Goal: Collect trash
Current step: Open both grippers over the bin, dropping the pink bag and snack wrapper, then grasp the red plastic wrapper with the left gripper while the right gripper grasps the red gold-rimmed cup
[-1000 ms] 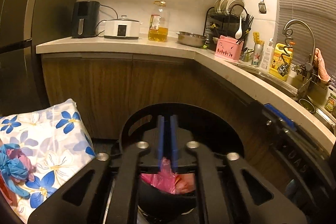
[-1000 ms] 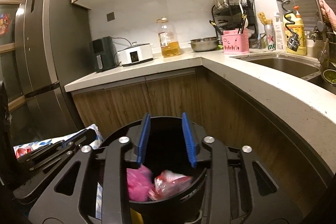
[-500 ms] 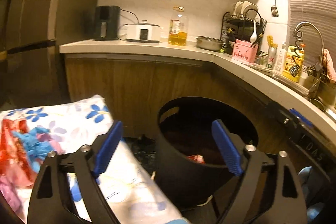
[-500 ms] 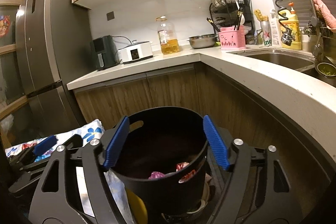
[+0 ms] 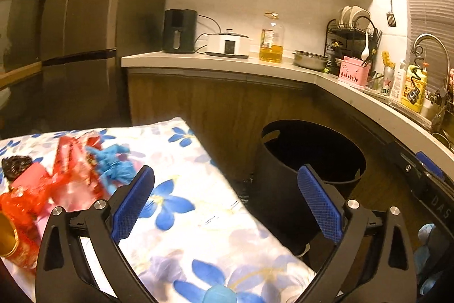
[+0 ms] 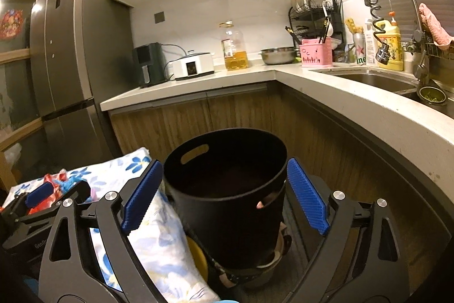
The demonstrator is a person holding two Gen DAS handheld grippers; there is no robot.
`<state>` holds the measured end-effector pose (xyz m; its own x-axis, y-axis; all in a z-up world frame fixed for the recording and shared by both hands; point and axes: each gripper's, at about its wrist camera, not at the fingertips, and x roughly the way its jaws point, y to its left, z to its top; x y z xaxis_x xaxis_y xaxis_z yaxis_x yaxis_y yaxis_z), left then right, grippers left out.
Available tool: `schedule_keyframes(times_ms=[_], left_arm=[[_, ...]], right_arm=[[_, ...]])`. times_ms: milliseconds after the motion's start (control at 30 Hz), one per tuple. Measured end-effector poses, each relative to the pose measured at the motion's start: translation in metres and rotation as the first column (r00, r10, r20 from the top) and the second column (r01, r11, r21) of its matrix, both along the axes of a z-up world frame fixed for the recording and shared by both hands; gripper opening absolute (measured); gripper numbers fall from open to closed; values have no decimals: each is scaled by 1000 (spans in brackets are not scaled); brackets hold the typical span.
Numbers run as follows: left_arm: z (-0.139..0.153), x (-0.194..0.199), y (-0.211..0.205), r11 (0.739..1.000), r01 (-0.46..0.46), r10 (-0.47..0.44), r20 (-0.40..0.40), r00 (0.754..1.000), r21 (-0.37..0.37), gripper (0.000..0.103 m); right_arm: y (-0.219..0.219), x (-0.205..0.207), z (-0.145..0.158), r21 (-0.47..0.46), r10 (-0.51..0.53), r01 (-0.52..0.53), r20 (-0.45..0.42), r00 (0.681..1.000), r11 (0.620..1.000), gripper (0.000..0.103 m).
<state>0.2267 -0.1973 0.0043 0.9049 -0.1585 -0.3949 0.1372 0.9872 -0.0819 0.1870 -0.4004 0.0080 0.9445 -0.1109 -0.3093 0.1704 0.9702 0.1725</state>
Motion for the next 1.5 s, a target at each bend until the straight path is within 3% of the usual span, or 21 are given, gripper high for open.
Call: schedule_keyframes(times_ms=[367,600,767,1033,1300,1500], left_arm=[[4,-47,29,999,-32,31,33,999,6,97],[-4,-83,60,992,-121,119,51,992,37,97],[-12,-109,92,975,-213,209,69,976,56,97],[-21,-137,156,930,-367,366,51,929,21,97],[-23,-160,199,888,-459,458,61,887,0,97],[-24,-169,234,853,-522,522,52,851,-8,97]], right_arm=[[25,-33,1,18,18,-18,-1,1000,1000,96],[53,-51,-2,18,71,-71,3,997,997,96],[78,-58,-8,15,128,-128,-8,992,992,96],[125,-58,-18,12,240,-240,-40,970,971,96],[194,-53,-25,9,407,-408,-73,910,913,96],[259,-42,-31,16,537,-539,-113,836,842,74]])
